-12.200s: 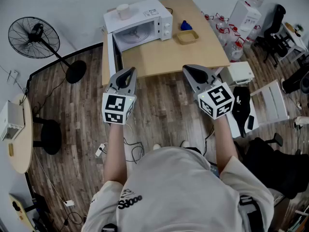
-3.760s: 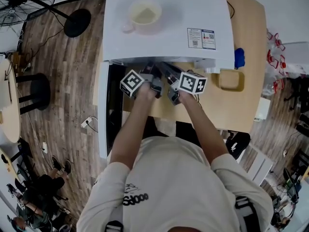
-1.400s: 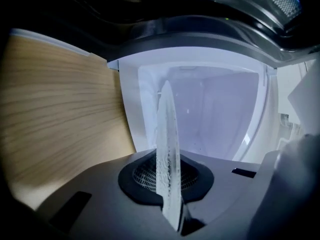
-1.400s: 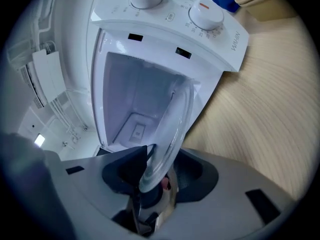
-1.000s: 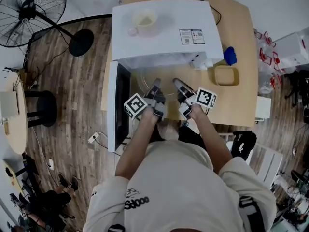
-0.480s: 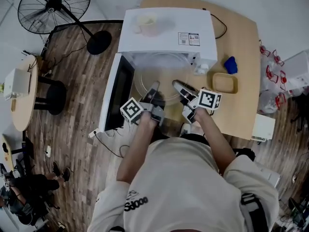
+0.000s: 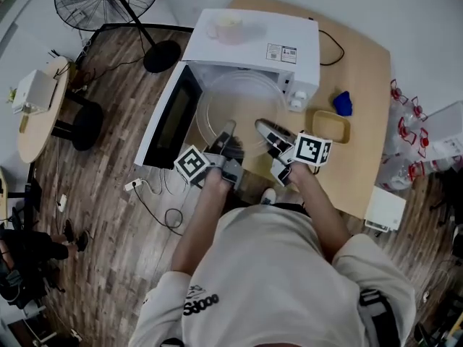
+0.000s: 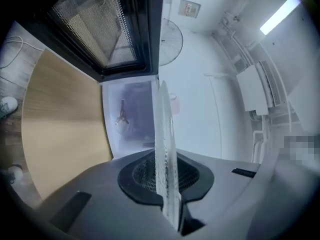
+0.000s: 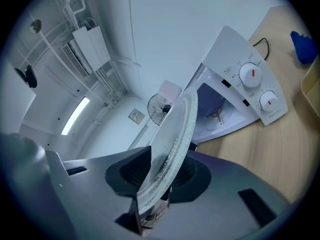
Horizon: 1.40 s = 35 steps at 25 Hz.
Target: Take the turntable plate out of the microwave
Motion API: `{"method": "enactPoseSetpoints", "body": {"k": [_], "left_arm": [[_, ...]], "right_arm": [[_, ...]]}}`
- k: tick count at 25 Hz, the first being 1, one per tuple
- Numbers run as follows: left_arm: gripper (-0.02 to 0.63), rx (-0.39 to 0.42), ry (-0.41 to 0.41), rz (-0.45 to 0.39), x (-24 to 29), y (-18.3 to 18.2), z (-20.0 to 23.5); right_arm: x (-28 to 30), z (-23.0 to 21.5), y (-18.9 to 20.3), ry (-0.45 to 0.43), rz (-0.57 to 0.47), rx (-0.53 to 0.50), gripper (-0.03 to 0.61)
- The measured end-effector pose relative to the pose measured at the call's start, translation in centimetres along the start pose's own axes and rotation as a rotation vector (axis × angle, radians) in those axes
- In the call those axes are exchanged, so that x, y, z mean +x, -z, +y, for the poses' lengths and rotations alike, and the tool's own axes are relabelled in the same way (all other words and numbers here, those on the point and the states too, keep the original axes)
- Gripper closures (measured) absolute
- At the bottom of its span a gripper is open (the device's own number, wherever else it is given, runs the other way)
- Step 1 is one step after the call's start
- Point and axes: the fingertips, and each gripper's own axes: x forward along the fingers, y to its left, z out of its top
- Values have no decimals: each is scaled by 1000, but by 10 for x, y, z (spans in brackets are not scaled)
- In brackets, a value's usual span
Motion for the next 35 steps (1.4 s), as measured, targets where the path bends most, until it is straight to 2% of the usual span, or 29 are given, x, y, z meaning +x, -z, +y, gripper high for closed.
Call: {"method": "enactPoseSetpoints", "body": {"k": [6,17,20,23,30,35], "left_arm": [[577,18,87,-14,-5,8,-43],[577,90,205,-17,0,-4,-112],[577,114,218,-18,2,-8,-124],[577,139,222,-21,3,-9,-133],[577,129,238,-24,1,-6,-142],[577,145,246,-16,1,-5,-144]], "right_arm": [[-12,37,-14,-54,-28,-70,495],[-12,94,-51,-144,-104,-168,497],[-10,106,-60,-165,-115,-202,497],[-9,109,-64,-180,-119,-184,497],[-12,123,-69,-206,-120,-205,502],[-14,123,-69,-215,-131,-175,506]]}}
